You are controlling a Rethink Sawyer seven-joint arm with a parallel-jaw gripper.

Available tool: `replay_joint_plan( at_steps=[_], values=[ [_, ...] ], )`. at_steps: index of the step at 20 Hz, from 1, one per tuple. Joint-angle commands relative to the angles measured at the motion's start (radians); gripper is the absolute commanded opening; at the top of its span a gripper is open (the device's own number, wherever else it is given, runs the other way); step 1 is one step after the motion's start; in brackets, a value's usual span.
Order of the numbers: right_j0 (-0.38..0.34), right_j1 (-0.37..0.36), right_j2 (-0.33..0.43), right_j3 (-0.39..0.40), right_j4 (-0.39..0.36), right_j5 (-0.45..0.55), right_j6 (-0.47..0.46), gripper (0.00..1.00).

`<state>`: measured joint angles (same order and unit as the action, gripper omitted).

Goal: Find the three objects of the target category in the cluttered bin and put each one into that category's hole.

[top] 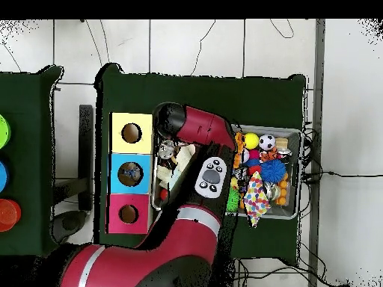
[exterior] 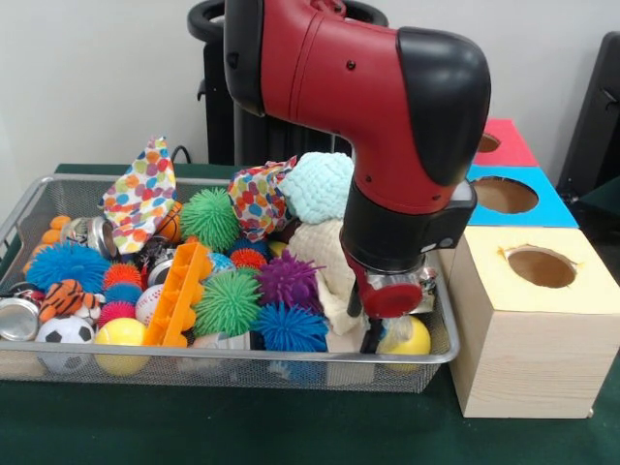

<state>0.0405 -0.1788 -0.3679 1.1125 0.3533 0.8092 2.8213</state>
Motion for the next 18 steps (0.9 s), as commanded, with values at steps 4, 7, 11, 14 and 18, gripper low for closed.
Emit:
replay_joint_plan(
  at_steps=[4,7,11,14,18],
  values=[
    [-0.02,-0.019,0.214,0.053,0.047,0.078,0.012,1.0],
    [-0.025,-0.028,0.225,0.059,0.046,0.084,0.006,1.0],
    [-0.034,-0.042,0.245,0.069,0.049,0.095,-0.001,1.0],
    [-0.057,-0.078,0.277,0.098,0.064,0.128,-0.016,1.0],
    [-0.146,-0.163,0.399,0.207,0.14,0.127,-0.087,1.0]
  ],
)
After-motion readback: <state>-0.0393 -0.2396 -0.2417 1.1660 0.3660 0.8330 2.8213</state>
